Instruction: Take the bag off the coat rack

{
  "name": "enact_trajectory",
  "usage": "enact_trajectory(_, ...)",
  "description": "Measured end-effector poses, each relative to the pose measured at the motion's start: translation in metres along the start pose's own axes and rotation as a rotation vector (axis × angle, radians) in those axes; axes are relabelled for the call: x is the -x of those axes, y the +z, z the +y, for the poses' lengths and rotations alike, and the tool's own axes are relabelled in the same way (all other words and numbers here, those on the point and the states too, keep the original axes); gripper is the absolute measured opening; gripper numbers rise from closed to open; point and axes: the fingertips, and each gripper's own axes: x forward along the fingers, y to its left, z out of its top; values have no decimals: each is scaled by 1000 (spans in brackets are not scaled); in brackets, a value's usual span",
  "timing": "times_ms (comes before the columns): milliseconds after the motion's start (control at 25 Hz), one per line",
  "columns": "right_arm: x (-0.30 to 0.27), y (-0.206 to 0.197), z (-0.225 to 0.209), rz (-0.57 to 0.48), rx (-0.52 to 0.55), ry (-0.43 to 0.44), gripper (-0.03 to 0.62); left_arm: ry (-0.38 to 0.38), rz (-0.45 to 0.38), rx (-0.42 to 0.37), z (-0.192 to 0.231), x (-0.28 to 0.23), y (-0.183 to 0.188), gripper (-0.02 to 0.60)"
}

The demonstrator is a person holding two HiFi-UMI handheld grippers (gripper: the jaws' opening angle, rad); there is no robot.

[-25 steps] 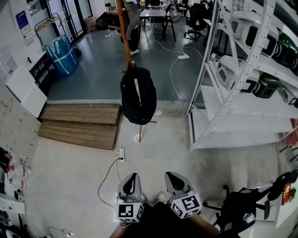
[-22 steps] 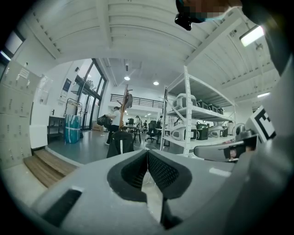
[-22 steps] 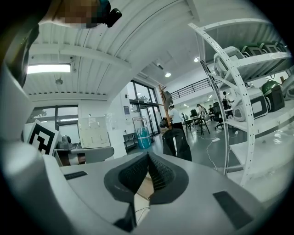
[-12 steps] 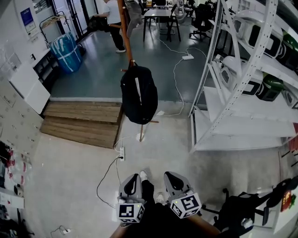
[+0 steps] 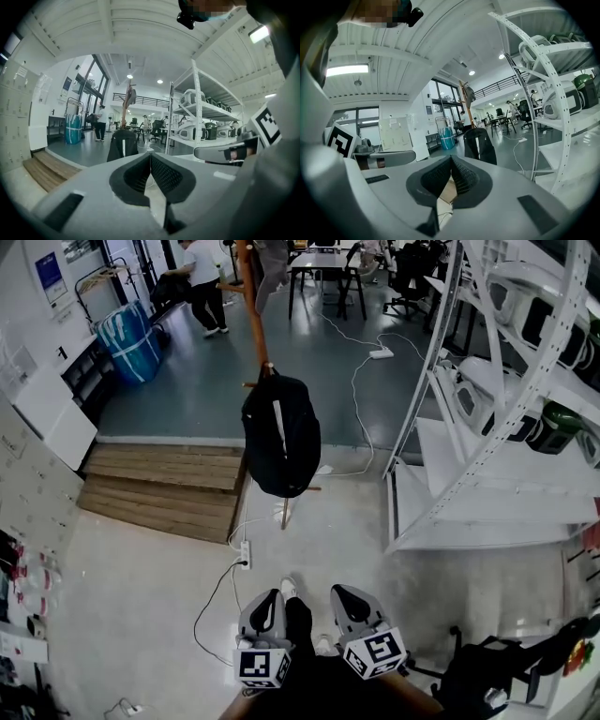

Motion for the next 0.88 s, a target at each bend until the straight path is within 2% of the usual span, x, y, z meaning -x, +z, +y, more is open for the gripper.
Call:
enact_trajectory(240,-59,8,-19,16,3,14,12,-4,15,17,33,-56,2,17)
enact_trajectory(880,-234,55,-68,38,-5,-10,12,-31,30,25,142,-210,49,17)
